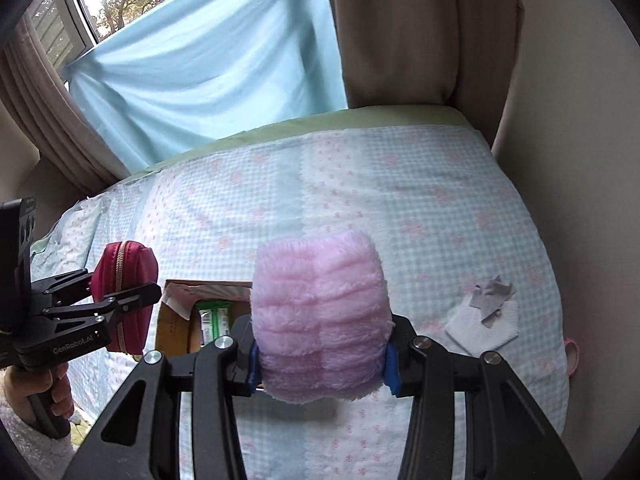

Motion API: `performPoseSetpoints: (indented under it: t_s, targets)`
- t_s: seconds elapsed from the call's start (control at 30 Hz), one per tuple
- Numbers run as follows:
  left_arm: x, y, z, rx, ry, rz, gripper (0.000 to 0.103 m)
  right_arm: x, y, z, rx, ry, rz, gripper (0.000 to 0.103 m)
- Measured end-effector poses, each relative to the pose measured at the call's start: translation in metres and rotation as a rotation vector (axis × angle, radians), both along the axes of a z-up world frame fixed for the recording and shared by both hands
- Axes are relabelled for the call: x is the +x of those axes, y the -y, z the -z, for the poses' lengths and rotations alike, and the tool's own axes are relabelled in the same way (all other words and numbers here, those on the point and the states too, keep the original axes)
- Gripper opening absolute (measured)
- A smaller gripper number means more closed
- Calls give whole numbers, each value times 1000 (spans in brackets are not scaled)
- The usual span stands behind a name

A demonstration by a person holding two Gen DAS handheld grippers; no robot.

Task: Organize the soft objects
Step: 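Carry the pouch and hair band over the box and release both inside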

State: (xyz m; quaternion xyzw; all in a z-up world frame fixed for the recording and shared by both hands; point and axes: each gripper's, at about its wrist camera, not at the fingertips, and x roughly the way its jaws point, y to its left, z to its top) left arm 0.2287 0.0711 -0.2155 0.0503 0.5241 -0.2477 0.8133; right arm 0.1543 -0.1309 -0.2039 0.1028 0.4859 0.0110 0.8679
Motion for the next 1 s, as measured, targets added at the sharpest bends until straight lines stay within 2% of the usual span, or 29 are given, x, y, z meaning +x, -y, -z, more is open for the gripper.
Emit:
performPoseSetpoints:
  t_s: [0.17, 0.4, 0.57, 0.77, 1.0]
  targets:
    - [12, -62, 19, 14, -28, -21, 37, 15, -57, 16, 3, -43, -3, 42]
    - [36, -112, 78, 57, -115, -22, 37, 35, -111, 70, 31, -143, 20, 42]
    - [46, -123, 128, 66, -193, -32, 37, 50, -134, 113, 39, -234, 9, 42]
    - [44, -118, 179, 105, -265, -34, 37, 64, -140, 159, 77, -332, 4, 42]
    - [33, -110, 214, 150, -324, -36, 37, 83, -133, 195, 172, -411, 22, 42]
